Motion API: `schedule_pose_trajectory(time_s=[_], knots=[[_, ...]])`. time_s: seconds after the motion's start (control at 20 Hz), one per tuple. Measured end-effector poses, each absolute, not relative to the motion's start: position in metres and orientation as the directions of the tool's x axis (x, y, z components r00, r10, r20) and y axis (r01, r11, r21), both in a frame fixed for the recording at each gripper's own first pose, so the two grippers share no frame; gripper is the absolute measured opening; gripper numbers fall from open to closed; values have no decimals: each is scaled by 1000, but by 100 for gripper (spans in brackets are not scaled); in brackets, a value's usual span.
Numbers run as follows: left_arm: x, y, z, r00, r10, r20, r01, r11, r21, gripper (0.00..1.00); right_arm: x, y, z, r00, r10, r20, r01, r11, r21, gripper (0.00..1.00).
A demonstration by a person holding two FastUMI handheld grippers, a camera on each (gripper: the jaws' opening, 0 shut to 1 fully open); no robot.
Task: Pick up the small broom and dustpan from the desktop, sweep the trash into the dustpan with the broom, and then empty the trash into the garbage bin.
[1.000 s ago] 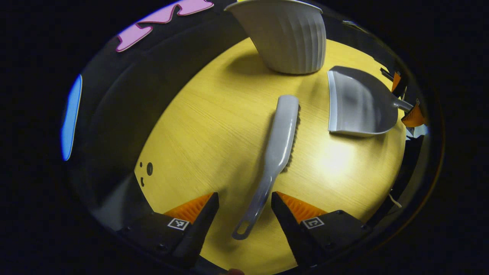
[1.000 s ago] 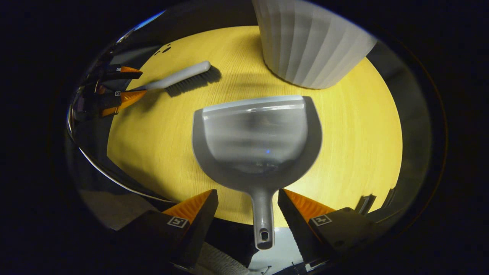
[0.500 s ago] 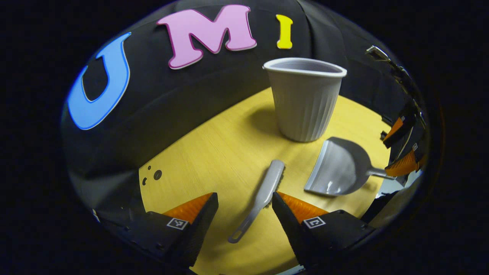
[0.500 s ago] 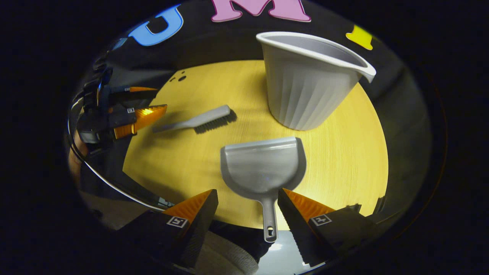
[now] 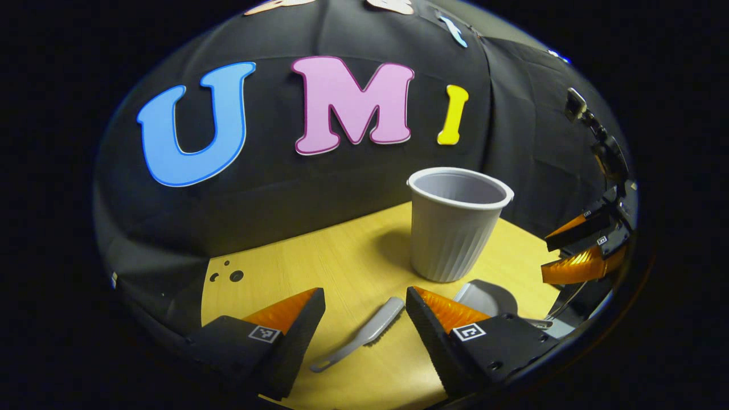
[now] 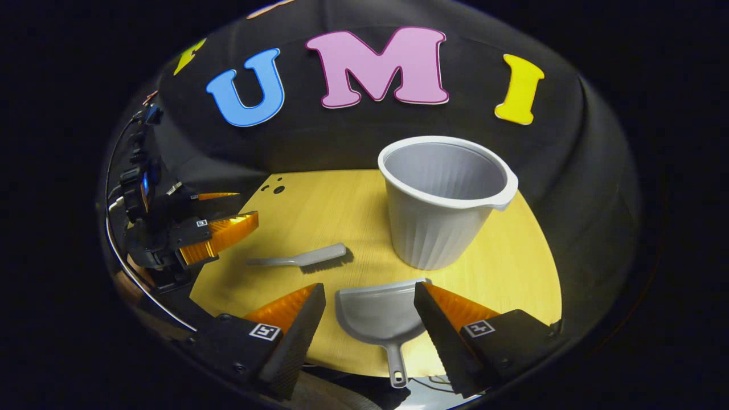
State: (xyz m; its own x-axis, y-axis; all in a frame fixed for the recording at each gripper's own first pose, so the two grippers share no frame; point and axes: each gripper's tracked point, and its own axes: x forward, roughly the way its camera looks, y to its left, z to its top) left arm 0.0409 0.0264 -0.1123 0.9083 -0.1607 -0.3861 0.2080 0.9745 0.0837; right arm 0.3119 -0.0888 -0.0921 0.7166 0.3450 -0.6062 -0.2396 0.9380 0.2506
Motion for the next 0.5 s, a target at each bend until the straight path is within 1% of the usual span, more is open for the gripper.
schedule_pose_trajectory(time_s=[0.2, 0.5], knots=[[39, 27, -103, 919, -150, -365, 197, 976, 94, 94, 318, -88, -76, 735, 354, -579, -241, 934, 264, 100], [36, 23, -108, 911, -160, -380, 208, 974, 88, 94, 322, -89, -65, 750, 364, -553, -232, 927, 296, 99]])
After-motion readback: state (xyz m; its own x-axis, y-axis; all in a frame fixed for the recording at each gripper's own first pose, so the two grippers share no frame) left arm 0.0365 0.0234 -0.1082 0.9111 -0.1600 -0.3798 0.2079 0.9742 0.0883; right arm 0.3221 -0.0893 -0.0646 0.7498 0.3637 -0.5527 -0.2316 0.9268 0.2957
